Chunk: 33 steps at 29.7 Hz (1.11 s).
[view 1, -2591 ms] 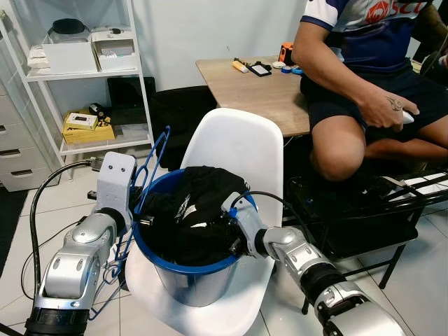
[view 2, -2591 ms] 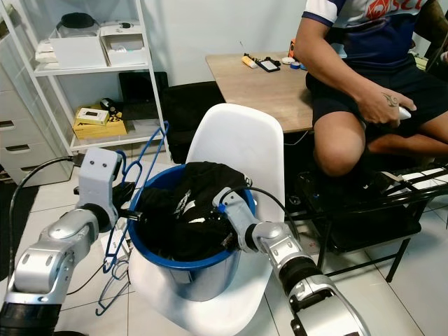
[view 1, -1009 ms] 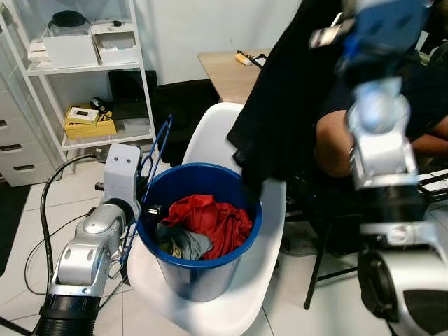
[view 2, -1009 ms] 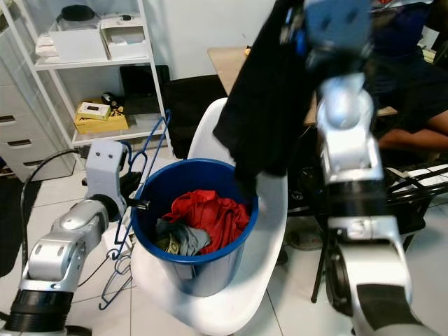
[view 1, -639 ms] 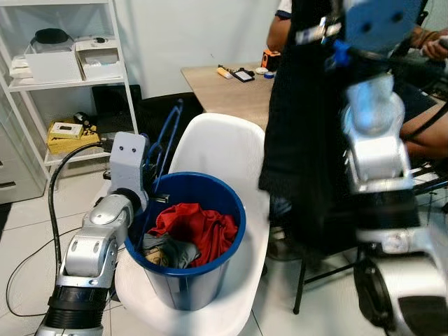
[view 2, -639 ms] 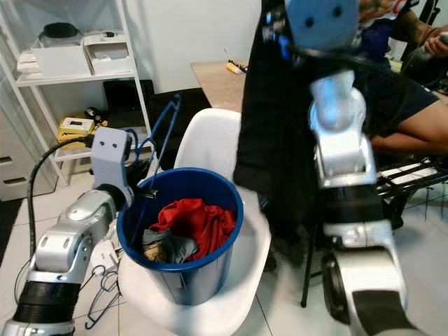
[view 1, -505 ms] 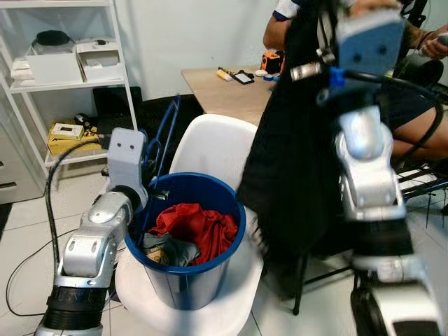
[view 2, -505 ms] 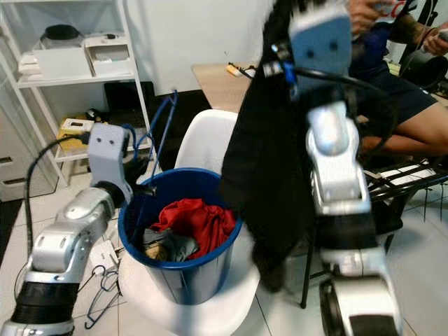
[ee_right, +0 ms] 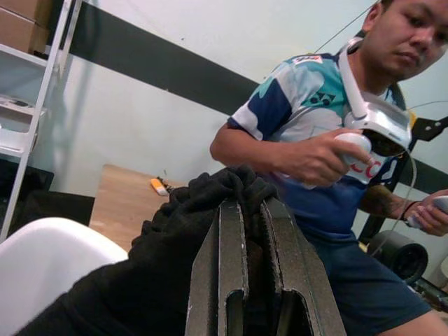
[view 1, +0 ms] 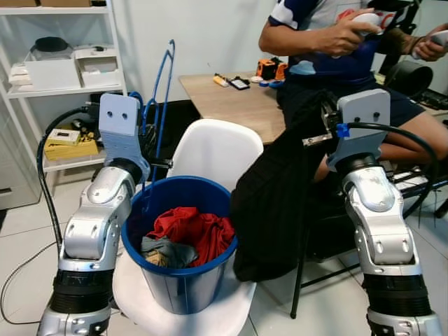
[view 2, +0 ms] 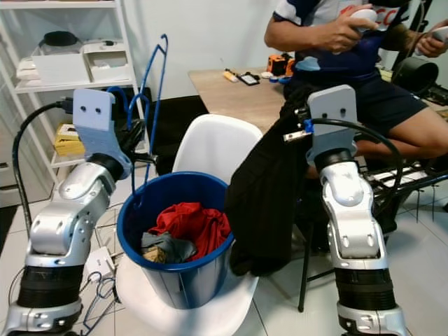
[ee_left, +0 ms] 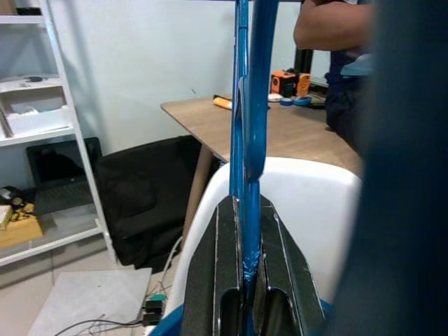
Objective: Hang hanger
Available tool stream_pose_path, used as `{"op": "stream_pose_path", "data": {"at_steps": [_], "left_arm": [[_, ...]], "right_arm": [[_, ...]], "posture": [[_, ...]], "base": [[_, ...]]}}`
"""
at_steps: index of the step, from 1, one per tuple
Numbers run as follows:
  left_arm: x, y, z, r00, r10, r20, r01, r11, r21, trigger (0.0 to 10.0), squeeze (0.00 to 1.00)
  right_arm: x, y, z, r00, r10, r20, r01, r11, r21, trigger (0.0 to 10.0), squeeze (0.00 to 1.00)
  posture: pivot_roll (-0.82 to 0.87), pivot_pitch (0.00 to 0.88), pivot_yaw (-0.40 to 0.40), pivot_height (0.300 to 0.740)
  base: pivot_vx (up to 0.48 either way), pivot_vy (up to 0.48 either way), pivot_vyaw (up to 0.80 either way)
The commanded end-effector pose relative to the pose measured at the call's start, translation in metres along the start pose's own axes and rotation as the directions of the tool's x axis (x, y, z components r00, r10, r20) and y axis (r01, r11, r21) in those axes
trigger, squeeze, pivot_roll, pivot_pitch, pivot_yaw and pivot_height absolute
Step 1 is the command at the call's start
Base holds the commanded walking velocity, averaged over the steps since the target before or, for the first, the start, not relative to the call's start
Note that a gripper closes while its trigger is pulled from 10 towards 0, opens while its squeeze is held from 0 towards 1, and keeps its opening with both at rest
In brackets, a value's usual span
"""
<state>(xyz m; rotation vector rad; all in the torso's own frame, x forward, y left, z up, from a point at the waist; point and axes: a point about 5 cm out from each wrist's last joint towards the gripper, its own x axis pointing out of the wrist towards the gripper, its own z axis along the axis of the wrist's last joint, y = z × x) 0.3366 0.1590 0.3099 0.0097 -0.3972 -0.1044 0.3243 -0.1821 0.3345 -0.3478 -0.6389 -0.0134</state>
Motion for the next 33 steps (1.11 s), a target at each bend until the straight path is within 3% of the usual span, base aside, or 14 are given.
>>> {"op": "stream_pose_path", "data": {"at_steps": [1,4,19,33], "left_arm": [[0.002,-0.002,0.000,1.000,0.000,0.005,0.000,1.000,-0.015,10.0,0.00],[0.002,0.000,0.000,1.000,0.013,0.004,-0.013,1.000,-0.014,10.0,0.00],[0.002,-0.001,-0.004,1.000,0.016,-0.004,-0.016,1.000,-0.021,10.0,0.00],[0.002,0.000,-0.005,1.000,0.017,-0.013,-0.018,1.000,-0.017,10.0,0.00]], "right_arm": [[0.000,-0.003,0.011,0.999,-0.008,0.041,0.007,1.000,0.012,10.0,0.00],[-0.001,0.005,0.011,1.000,0.006,0.029,-0.008,0.998,0.068,10.0,0.00],[-0.005,0.010,0.008,1.000,0.026,0.006,-0.027,0.998,0.064,10.0,0.00],[-0.006,0.013,0.006,0.999,0.036,0.000,-0.036,0.996,0.080,10.0,0.00]], "posture": [[-0.10,0.106,-0.050,0.740],[-0.09,0.111,-0.051,0.740],[-0.09,0.130,-0.046,0.740],[-0.09,0.136,-0.048,0.740]], "base": [[0.000,0.000,0.00],[0.000,0.000,0.00],[0.000,0.000,0.00],[-0.338,0.000,0.00]]}}
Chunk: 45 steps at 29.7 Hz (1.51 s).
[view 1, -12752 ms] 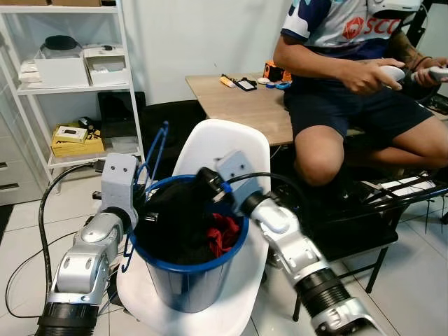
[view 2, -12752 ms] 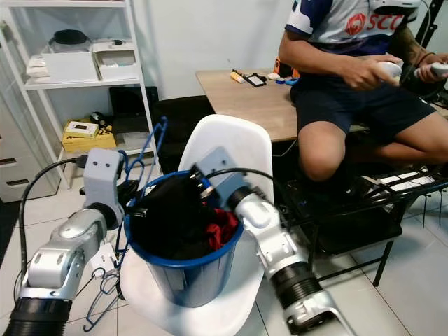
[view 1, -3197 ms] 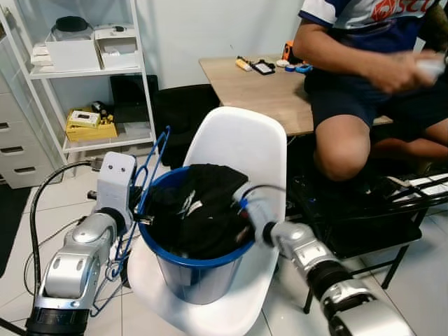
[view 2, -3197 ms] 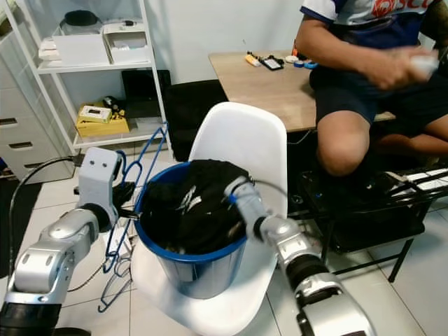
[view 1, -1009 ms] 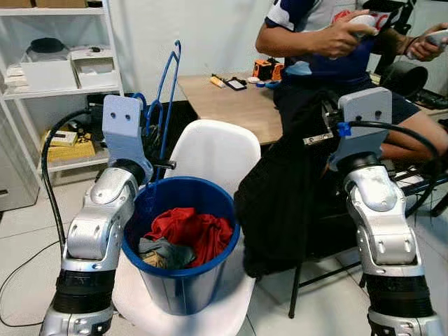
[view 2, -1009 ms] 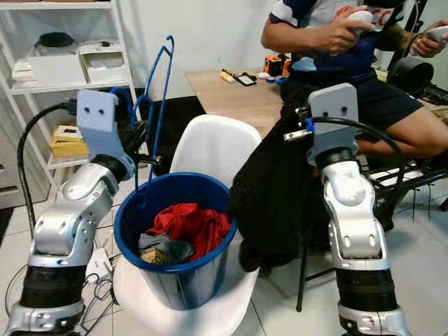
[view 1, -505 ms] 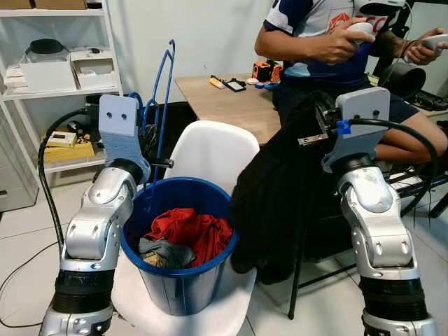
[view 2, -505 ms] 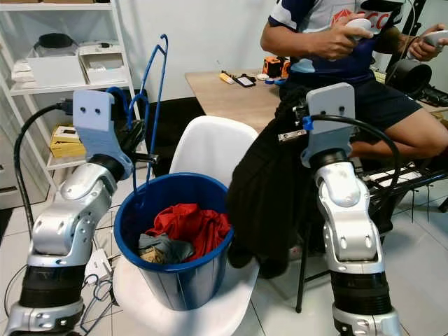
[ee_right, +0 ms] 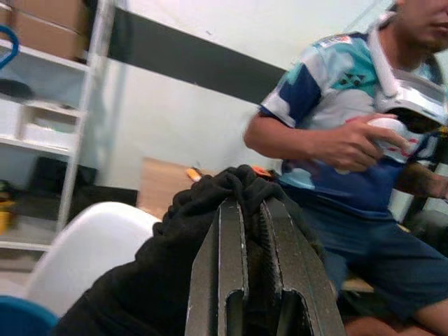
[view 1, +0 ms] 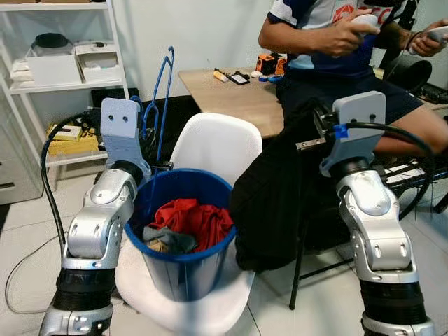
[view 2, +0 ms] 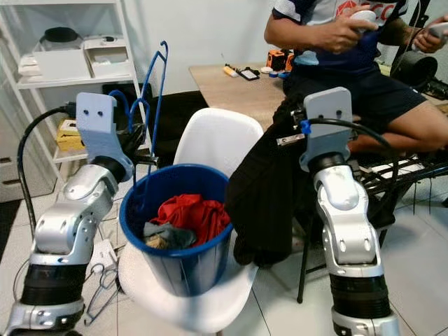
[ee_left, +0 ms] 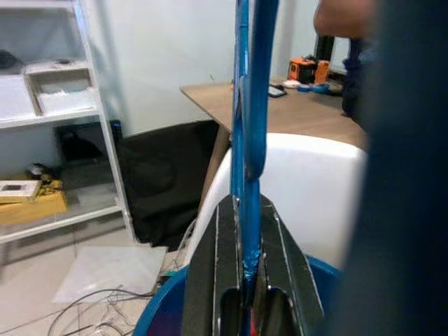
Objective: Hang hanger
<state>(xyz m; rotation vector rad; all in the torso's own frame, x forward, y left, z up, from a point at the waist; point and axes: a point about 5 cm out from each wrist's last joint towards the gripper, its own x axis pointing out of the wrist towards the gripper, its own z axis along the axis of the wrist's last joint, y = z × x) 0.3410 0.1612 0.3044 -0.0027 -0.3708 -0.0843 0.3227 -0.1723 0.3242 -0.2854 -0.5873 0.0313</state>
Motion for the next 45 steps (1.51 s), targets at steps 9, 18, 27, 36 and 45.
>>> {"op": "stream_pose_path", "data": {"at_steps": [9,18,27,36,45], "left_arm": [[-0.0002,-0.0014,0.0012,1.000,0.001,0.015,-0.001,1.000,-0.005,10.0,0.00],[-0.0005,-0.0007,0.0004,1.000,0.005,0.011,-0.005,1.000,-0.003,10.0,0.00],[-0.0013,-0.0031,-0.0009,1.000,-0.007,0.005,0.008,1.000,-0.002,10.0,0.00],[-0.0012,-0.0028,-0.0010,1.000,-0.005,0.003,0.005,1.000,-0.001,10.0,0.00],[-0.0016,-0.0020,-0.0022,1.000,-0.002,-0.002,0.002,1.000,0.002,10.0,0.00]], "right_arm": [[-0.0010,0.0036,0.0091,0.999,0.014,0.040,-0.015,1.000,0.008,10.0,0.00],[-0.0010,0.0051,0.0073,0.999,0.016,0.029,-0.017,1.000,0.018,10.0,0.00],[-0.0007,0.0055,0.0057,1.000,0.013,0.018,-0.014,0.999,0.034,10.0,0.00],[-0.0003,0.0056,0.0056,1.000,0.013,0.018,-0.014,0.999,0.035,10.0,0.00],[-0.0002,0.0067,0.0054,1.000,0.019,0.017,-0.020,0.999,0.035,10.0,0.00]], "posture": [[-0.09,0.137,-0.050,0.740],[-0.09,0.137,-0.052,0.740],[-0.08,0.137,-0.052,0.740],[-0.08,0.137,-0.053,0.740],[-0.08,0.135,-0.052,0.740]], "base": [[-0.360,0.000,0.00],[-0.082,0.000,0.00],[0.000,0.000,-0.63],[0.000,0.000,-0.80],[0.000,0.000,-0.80]]}}
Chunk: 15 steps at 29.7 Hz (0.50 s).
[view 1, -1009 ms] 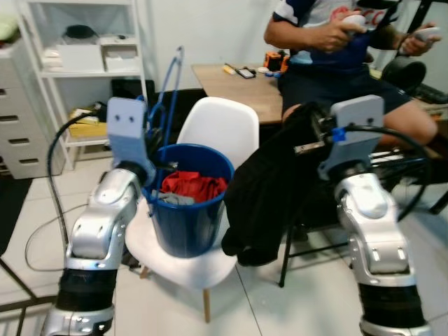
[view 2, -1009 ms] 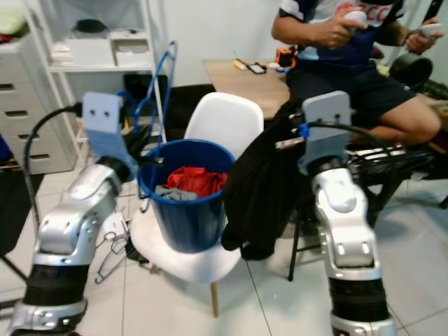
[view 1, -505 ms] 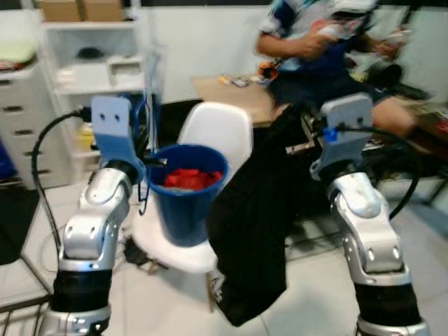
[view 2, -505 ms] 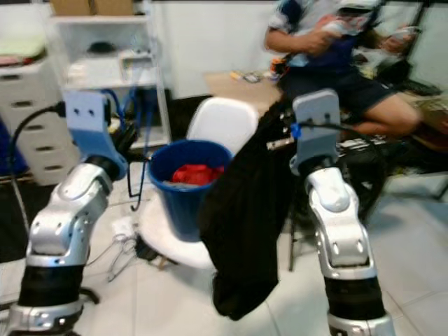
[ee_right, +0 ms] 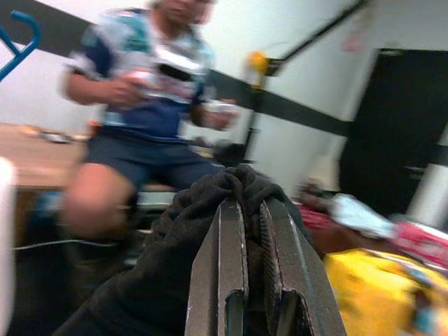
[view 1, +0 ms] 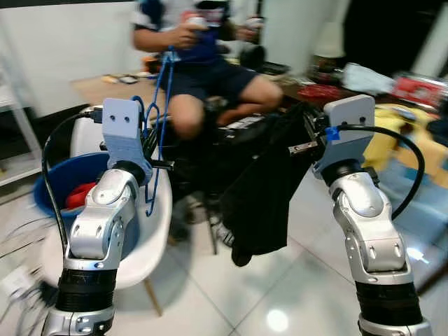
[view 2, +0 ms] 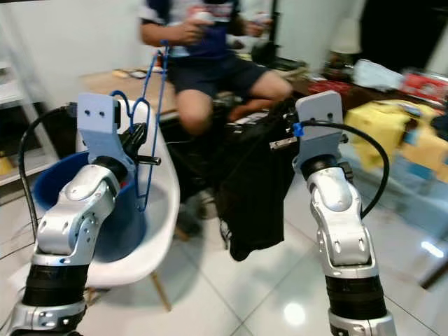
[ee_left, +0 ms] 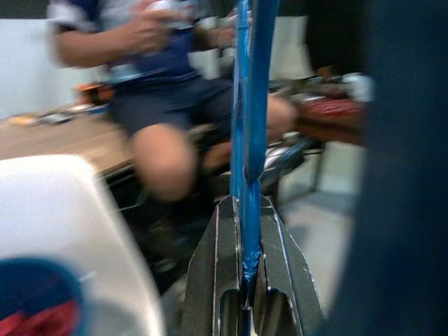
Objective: Hang hanger
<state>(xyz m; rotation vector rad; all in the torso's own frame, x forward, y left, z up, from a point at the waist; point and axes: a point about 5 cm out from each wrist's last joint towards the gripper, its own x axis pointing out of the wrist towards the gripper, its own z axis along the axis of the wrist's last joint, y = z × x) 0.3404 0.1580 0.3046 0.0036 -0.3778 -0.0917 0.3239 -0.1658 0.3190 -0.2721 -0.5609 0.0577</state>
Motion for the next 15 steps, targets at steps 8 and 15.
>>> {"op": "stream_pose_path", "data": {"at_steps": [8,15], "left_arm": [[-0.004,0.003,-0.011,0.999,0.012,-0.037,-0.012,1.000,0.013,10.0,0.00],[-0.007,0.006,-0.016,0.998,0.021,-0.057,-0.019,1.000,0.024,10.0,0.00]], "right_arm": [[-0.001,0.002,0.003,1.000,0.013,0.024,-0.013,1.000,0.014,10.0,0.00],[-0.003,0.008,-0.006,0.999,0.037,-0.005,-0.037,0.999,0.018,10.0,0.00]], "posture": [[-0.07,0.131,-0.054,0.740],[-0.07,0.127,-0.055,0.740]], "base": [[0.000,0.000,-0.80],[0.000,0.000,-0.80]]}}
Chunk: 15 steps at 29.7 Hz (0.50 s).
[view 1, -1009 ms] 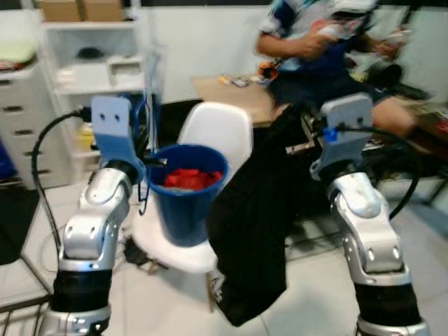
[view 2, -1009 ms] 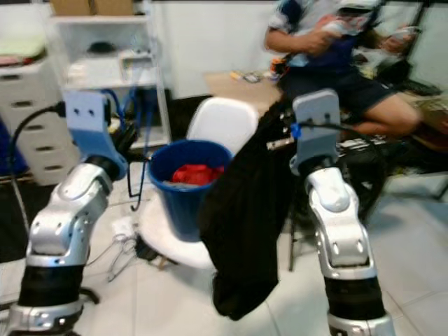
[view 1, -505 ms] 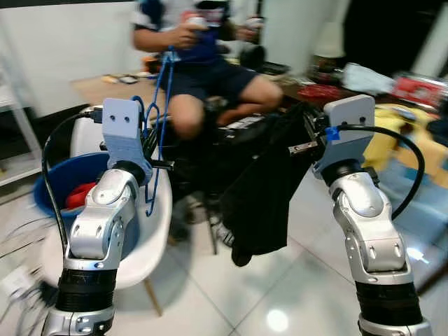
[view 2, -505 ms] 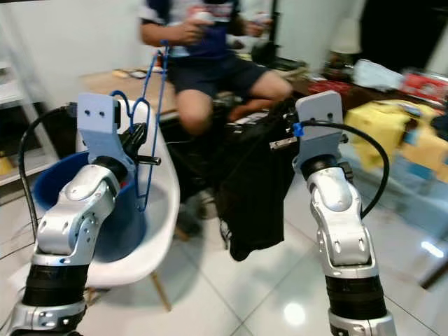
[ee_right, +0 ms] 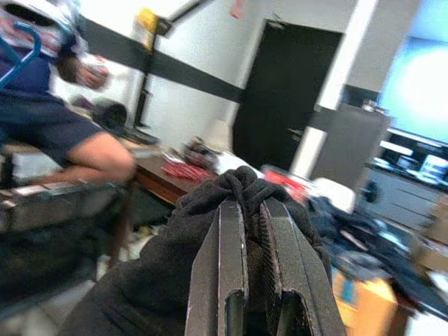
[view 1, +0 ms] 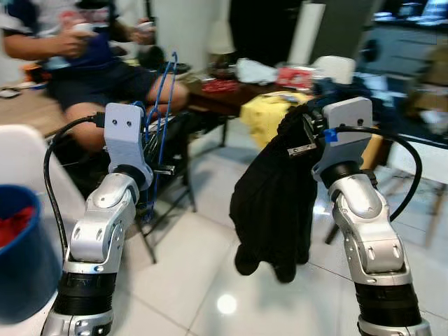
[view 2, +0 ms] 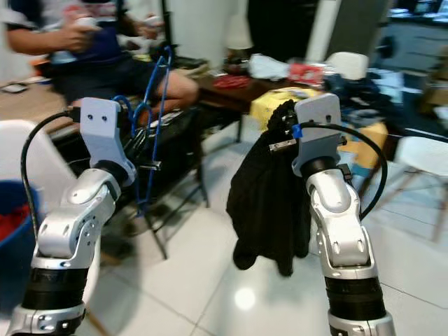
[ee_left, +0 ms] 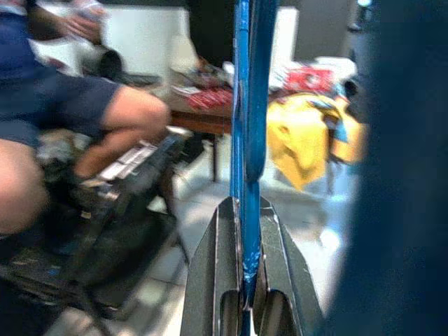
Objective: Hang hanger
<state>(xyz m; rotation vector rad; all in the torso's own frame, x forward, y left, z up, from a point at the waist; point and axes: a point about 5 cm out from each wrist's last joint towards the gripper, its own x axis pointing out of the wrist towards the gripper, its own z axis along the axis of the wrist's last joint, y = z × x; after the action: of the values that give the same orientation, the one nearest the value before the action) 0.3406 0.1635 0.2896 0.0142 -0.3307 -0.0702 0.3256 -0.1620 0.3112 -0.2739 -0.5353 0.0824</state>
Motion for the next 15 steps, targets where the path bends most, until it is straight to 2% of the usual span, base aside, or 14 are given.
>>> {"op": "stream_pose_path", "data": {"at_steps": [1,15], "left_arm": [[-0.0008,0.0004,-0.0023,1.000,0.001,-0.010,-0.001,1.000,0.013,10.0,0.00],[-0.0009,0.0006,-0.0028,1.000,0.002,-0.013,-0.001,1.000,0.017,10.0,0.00]], "right_arm": [[-0.0009,0.0027,-0.0002,1.000,0.011,0.015,-0.011,1.000,0.012,10.0,0.00],[-0.0010,0.0072,-0.0024,1.000,0.028,0.012,-0.028,0.999,0.022,10.0,0.00]], "posture": [[-0.07,0.127,-0.055,0.740],[-0.06,0.122,-0.053,0.740]], "base": [[0.000,0.000,-0.80],[0.000,0.000,-0.80]]}}
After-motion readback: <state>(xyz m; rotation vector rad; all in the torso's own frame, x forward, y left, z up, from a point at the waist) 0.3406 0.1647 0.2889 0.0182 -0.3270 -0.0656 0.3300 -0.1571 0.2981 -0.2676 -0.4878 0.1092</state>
